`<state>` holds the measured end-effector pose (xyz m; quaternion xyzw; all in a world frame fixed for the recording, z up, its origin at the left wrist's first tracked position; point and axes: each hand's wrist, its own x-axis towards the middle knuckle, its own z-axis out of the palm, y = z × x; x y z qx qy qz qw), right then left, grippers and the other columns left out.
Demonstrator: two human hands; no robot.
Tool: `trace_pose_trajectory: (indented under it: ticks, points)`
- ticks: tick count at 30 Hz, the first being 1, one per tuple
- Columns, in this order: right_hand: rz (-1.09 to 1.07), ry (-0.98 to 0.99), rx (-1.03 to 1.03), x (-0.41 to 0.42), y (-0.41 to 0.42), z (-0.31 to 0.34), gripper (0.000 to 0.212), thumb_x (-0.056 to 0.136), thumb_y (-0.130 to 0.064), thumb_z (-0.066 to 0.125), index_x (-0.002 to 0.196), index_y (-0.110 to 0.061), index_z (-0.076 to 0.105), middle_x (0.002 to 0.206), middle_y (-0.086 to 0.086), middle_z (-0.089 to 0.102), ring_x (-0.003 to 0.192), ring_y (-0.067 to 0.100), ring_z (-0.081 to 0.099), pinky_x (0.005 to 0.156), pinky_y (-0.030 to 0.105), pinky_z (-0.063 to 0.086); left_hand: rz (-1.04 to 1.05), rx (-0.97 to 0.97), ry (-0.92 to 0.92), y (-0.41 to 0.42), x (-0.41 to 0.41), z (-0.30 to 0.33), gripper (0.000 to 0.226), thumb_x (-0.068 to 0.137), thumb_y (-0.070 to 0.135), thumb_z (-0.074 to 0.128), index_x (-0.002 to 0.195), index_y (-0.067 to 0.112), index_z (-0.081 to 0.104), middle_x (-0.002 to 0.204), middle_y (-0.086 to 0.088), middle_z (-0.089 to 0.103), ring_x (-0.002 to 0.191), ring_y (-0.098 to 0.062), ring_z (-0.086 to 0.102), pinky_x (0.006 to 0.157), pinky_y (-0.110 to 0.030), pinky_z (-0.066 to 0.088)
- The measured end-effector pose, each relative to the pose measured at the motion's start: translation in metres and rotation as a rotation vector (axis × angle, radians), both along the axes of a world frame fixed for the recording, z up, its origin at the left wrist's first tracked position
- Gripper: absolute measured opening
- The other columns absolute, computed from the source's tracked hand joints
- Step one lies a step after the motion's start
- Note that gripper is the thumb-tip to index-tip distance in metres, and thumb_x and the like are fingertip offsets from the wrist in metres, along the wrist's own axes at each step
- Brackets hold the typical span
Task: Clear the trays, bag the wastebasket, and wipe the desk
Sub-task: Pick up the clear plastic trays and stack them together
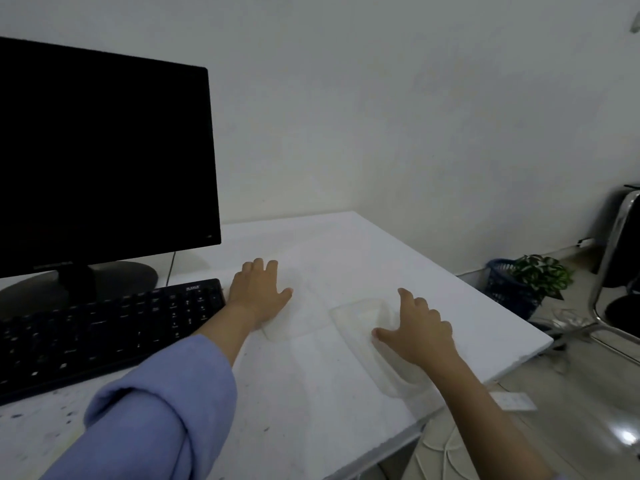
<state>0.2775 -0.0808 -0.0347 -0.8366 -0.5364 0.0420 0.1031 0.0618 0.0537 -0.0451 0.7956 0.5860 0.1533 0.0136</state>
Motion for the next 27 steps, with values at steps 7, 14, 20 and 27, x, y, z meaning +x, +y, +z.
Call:
trace_pose_trajectory:
  ticks: [7, 14, 20, 27]
  points:
    - [-0.007, -0.118, 0.098, 0.0, 0.005, -0.005, 0.054, 0.087, -0.006, 0.037, 0.138, -0.016, 0.026, 0.12, 0.009, 0.048, 0.1, 0.028, 0.053, 0.079, 0.033, 0.038, -0.013, -0.154, -0.011, 0.027, -0.01, -0.002, 0.078, 0.083, 0.056, 0.051, 0.144, 0.015, 0.023, 0.142, -0.011, 0.04, 0.132, -0.031, 0.033, 0.104, -0.039, 0.032]
    - [0.045, -0.062, 0.138, -0.003, 0.003, -0.009, 0.062, 0.086, 0.004, 0.036, 0.143, -0.017, 0.023, 0.125, 0.012, 0.041, 0.099, 0.029, 0.054, 0.086, 0.037, 0.049, -0.028, -0.223, -0.155, 0.039, -0.011, -0.001, 0.09, 0.072, 0.054, 0.068, 0.143, 0.019, 0.027, 0.143, -0.009, 0.036, 0.131, -0.029, 0.032, 0.105, -0.044, 0.035]
    - [0.179, 0.057, 0.099, 0.019, 0.003, -0.001, 0.064, 0.086, 0.004, 0.039, 0.144, -0.023, 0.03, 0.101, -0.001, 0.047, 0.105, 0.019, 0.051, 0.093, 0.028, 0.042, 0.017, -0.337, -0.143, 0.053, -0.007, 0.007, 0.091, 0.067, 0.047, 0.076, 0.141, 0.022, 0.03, 0.141, -0.014, 0.033, 0.133, -0.033, 0.023, 0.107, -0.042, 0.029]
    - [0.279, 0.188, 0.159, 0.026, -0.008, -0.002, 0.049, 0.092, -0.016, 0.049, 0.137, -0.034, 0.04, 0.078, 0.001, 0.061, 0.07, 0.015, 0.058, 0.074, 0.022, 0.047, -0.139, -0.32, -0.337, 0.06, -0.004, 0.045, 0.064, 0.066, 0.024, 0.083, 0.123, 0.01, 0.057, 0.133, -0.012, 0.05, 0.122, -0.023, 0.049, 0.096, -0.028, 0.04]
